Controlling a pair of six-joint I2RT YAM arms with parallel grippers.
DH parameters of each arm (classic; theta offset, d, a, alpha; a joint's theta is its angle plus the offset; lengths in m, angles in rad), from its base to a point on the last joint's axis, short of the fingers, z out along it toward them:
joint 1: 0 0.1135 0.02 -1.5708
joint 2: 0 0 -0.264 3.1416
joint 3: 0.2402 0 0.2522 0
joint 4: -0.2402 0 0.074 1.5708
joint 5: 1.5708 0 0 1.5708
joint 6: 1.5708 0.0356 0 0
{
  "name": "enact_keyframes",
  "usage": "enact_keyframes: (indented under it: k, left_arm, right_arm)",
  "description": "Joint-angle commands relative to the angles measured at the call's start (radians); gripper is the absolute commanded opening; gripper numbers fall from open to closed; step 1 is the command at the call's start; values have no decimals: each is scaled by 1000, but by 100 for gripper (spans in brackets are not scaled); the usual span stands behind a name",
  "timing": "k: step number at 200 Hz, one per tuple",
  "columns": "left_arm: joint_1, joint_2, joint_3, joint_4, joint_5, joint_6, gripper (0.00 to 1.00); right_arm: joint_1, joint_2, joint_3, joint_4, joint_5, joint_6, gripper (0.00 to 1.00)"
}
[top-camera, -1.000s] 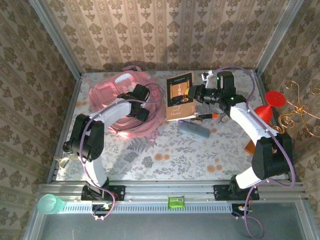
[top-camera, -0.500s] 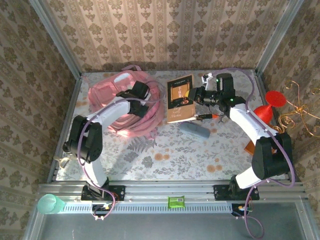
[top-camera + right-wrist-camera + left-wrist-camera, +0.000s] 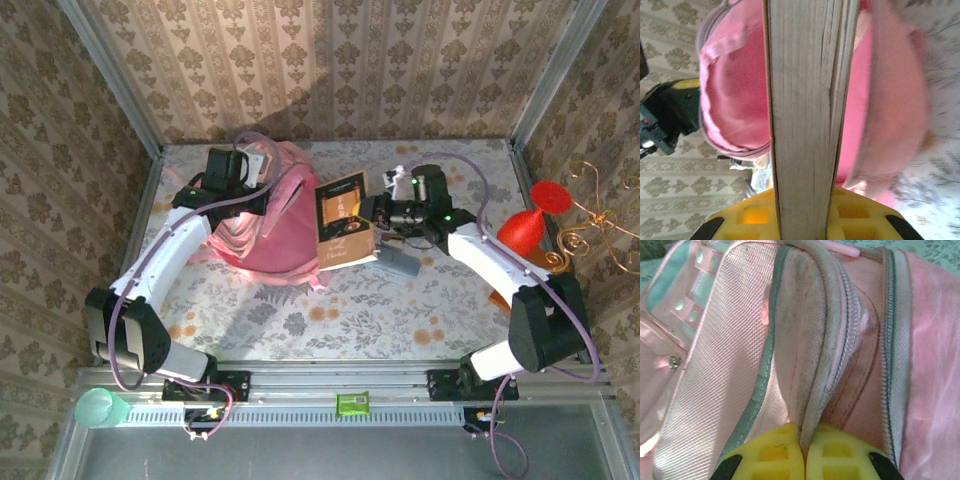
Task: Pack the student bag
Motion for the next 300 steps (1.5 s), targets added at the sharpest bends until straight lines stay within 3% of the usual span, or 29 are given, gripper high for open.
enact_keyframes:
  k: [1, 29, 96, 165, 186, 214, 237, 269, 300]
  left_arm:
    - [15, -51, 16, 114, 127, -57, 0]
    - [21, -53, 36, 106, 179, -85, 0]
    - [22, -53, 29, 114, 230, -125, 0]
    - [22, -35, 31, 134, 267, -155, 0]
    - [24, -31, 44, 130, 269, -156, 0]
    - [29, -25, 58, 128, 270, -155, 0]
    - [37, -20, 58, 133, 272, -158, 0]
    - [47, -15, 45, 158, 278, -174, 0]
    - [54, -12, 38, 163, 278, -176, 0]
  right_arm:
    - [64, 71, 20, 162, -1, 106, 0]
    - [133, 181, 66, 249, 41, 194, 0]
    - [201, 381, 147, 476, 291, 410, 0]
    - [280, 625, 364, 549, 621, 535, 0]
    - [310, 704, 480, 497, 691, 519, 8]
    - [322, 778, 603, 404, 664, 465, 29]
    - [318, 730, 586, 312, 632, 357, 43]
    - [297, 579, 418, 300, 588, 249, 51]
    - [273, 415, 261, 284, 500, 160, 52]
